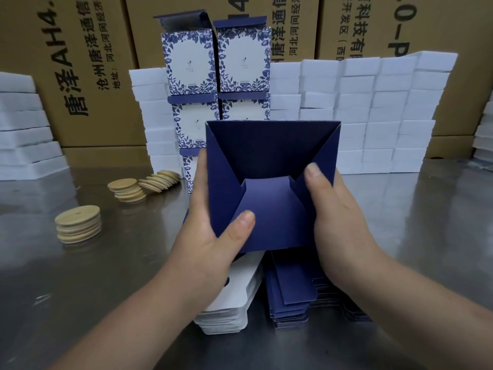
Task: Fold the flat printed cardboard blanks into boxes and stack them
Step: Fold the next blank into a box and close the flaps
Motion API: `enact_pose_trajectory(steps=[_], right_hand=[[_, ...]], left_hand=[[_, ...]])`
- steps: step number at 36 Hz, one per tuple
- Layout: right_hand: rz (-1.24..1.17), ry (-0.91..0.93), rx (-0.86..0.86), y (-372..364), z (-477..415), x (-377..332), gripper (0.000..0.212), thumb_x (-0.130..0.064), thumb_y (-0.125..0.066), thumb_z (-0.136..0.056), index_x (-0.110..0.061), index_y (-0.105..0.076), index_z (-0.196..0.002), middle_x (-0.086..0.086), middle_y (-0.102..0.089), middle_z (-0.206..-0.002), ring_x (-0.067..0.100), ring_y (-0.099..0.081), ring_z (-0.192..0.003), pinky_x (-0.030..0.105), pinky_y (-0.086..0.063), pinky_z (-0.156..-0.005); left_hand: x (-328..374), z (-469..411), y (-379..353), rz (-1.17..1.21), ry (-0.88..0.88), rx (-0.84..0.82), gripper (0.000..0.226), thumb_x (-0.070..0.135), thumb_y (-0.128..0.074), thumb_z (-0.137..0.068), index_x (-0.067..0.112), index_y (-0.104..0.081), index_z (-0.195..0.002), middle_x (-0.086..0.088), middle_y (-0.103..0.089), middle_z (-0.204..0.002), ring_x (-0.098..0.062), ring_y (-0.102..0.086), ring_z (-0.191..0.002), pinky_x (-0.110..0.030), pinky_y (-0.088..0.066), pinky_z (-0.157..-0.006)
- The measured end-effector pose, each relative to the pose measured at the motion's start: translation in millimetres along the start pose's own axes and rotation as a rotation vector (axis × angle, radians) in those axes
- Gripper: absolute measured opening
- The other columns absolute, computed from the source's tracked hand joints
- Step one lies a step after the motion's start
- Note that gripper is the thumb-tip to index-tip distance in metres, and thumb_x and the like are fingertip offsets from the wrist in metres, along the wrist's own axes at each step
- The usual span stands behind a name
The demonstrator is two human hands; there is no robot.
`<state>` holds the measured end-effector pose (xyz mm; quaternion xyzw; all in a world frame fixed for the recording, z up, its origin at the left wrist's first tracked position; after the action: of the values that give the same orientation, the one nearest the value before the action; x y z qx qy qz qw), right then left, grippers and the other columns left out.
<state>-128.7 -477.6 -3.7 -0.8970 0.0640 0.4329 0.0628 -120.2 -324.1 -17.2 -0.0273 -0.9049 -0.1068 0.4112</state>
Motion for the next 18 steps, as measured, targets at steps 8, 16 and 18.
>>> enact_pose_trajectory(steps=[8, 16, 18], right_hand=[[0.256, 0.096, -0.106, -8, 1, -6, 0.073, -0.029, -0.064, -0.069, -0.032, -0.038, -0.137, -0.045, -0.052, -0.108, -0.022, -0.052, -0.097, -0.004, -0.037, -0.071], [-0.024, -0.096, 0.024, 4, -6, 8, 0.039, -0.043, -0.056, -0.076, -0.036, -0.058, -0.114, -0.021, -0.067, -0.11, 0.0, -0.062, -0.104, 0.032, -0.047, -0.095], [0.011, -0.078, 0.008, 3, -6, 7, 0.036, -0.044, -0.055, -0.076, -0.038, -0.058, -0.112, -0.023, -0.067, -0.11, -0.002, -0.061, -0.104, 0.027, -0.047, -0.093]], left_hand=[[-5, -2, 11, -0.011, 0.018, 0.081, 0.082, 0.038, -0.064, -0.07, 0.038, -0.025, -0.142, 0.042, -0.057, -0.103, 0.015, -0.058, -0.093, -0.001, -0.044, -0.062], [6, 1, -6, -0.08, -0.032, -0.056, 0.089, 0.021, -0.061, -0.071, 0.04, -0.011, -0.142, 0.05, -0.046, -0.113, 0.023, -0.048, -0.104, 0.004, -0.037, -0.073], [8, 0, -3, -0.084, -0.033, -0.023, 0.086, 0.021, -0.061, -0.072, 0.046, -0.011, -0.138, 0.053, -0.045, -0.108, 0.025, -0.048, -0.101, 0.006, -0.036, -0.071]])
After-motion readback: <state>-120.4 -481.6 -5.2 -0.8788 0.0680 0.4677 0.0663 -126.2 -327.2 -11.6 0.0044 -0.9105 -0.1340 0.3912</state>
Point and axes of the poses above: each hand's wrist, its own z-axis away from the middle knuckle, its own y-axis out of the back of the hand, x = y × z, the point moved 7 cm from there along -z, towards the middle knuckle
